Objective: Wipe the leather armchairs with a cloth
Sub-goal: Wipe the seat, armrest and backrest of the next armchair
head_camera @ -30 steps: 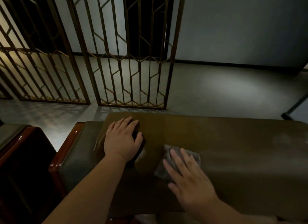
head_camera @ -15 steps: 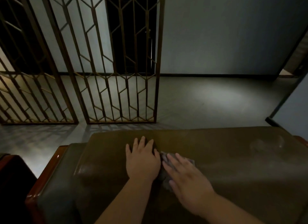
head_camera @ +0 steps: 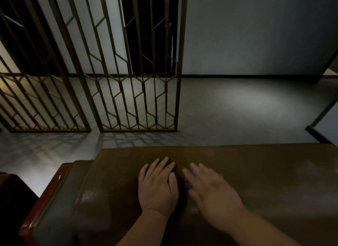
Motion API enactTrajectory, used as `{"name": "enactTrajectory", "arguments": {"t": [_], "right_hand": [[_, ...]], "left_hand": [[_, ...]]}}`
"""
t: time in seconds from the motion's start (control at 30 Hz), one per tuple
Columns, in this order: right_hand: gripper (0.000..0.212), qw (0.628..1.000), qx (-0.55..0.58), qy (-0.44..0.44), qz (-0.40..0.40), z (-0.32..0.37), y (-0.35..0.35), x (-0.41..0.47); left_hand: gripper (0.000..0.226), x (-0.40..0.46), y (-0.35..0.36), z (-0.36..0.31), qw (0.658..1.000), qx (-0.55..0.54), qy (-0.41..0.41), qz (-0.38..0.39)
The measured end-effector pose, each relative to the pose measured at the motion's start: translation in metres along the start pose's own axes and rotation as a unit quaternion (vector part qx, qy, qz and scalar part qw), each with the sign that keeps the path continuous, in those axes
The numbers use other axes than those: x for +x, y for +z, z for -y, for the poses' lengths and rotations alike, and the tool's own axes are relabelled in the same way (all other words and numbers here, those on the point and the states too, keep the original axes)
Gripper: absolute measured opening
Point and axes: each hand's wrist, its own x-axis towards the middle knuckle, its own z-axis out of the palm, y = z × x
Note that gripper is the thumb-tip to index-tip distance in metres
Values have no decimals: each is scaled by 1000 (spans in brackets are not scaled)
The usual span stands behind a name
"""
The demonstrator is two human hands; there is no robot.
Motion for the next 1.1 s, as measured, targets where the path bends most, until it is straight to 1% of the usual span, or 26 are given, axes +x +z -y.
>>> {"name": "enactTrajectory", "arguments": {"t": [0.03, 0.1, 0.13, 0.17, 0.2, 0.23, 0.3, 0.37, 0.4, 0.43, 0.47, 0.53, 0.57, 0.6, 0.63, 0.7, 0.77, 0.8, 0.83, 0.87, 0.9, 0.97, 1.0, 1.03, 1.07, 1.1], "right_hand": [[69, 999, 8, 38, -12, -19, -1, 15], [58, 985, 63, 163, -14, -60, -14, 43], [59, 977, 63, 205, -7, -75, -19, 53], [61, 973, 54, 223, -3, -77, -21, 57], [63, 976, 37, 216, 2, -68, -19, 59], [64, 984, 29, 178, 7, -52, -15, 60], [61, 998, 21, 58, 9, -8, -4, 47], [57, 999, 33, -10, 5, 1, -6, 43], [56, 999, 37, -6, 7, -14, -10, 51], [55, 999, 32, 24, 9, -37, -12, 63], [56, 996, 31, 80, 14, -61, -17, 73], [58, 978, 53, 203, 6, -100, -26, 88], [58, 970, 59, 238, 0, -107, -26, 92], [57, 969, 46, 241, -6, -100, -25, 91], [57, 976, 33, 216, -13, -84, -22, 87], [63, 994, 18, 111, -8, -40, -14, 59], [73, 1000, 23, 10, 0, -9, -3, 15], [70, 1000, 13, -15, -7, -9, 0, -3], [66, 1000, -1, -18, -19, -24, 3, -13], [66, 999, -22, 7, -40, -46, 7, -18], [70, 996, -33, 64, -54, -73, 10, -21], [71, 976, -5, 210, -61, -112, 5, -22], [66, 964, 17, 256, -63, -117, 4, -21], [61, 960, 24, 271, -65, -110, 2, -22], [57, 964, 9, 253, -75, -94, 7, -25], [55, 973, -22, 206, -98, -73, 14, -32]], "left_hand": [[76, 0, 0, 1, 1000, 5, 0, 1], [72, 0, 1, 3, 1000, 19, -1, 6], [72, -1, 1, 4, 1000, 23, -2, 6], [72, -1, 2, 3, 1000, 25, -3, 5], [72, -2, 4, 3, 1000, 26, -3, 4], [72, -1, 5, 3, 1000, 27, -2, 3], [71, -1, 7, 2, 1000, 28, -2, 2], [71, -2, 11, 1, 999, 34, -2, 1], [70, -2, 12, 1, 999, 35, -4, 2], [69, -3, 13, 0, 999, 33, -8, 2], [67, -2, 13, 0, 1000, 29, -9, -2], [64, -1, 13, 0, 999, 32, -10, -6], [63, 0, 13, 0, 999, 35, -11, -7], [61, 1, 13, 0, 999, 35, -13, -7], [59, 2, 13, 0, 999, 31, -15, -7], [57, 3, 13, 0, 999, 30, -12, -5], [59, 3, 13, -1, 999, 34, -8, 0], [60, 2, 13, 0, 999, 36, -8, 1], [60, 3, 13, 0, 999, 37, -9, 5], [61, 3, 12, 1, 999, 41, -9, 8], [62, 2, 12, 2, 999, 44, -8, 7], [65, 1, 13, 4, 999, 46, -6, 4], [66, 0, 13, 4, 999, 47, -5, 2], [67, 0, 13, 4, 999, 52, -3, 2], [69, -1, 12, 4, 998, 60, 0, 5], [70, -2, 11, 2, 997, 71, 0, 11]]}}
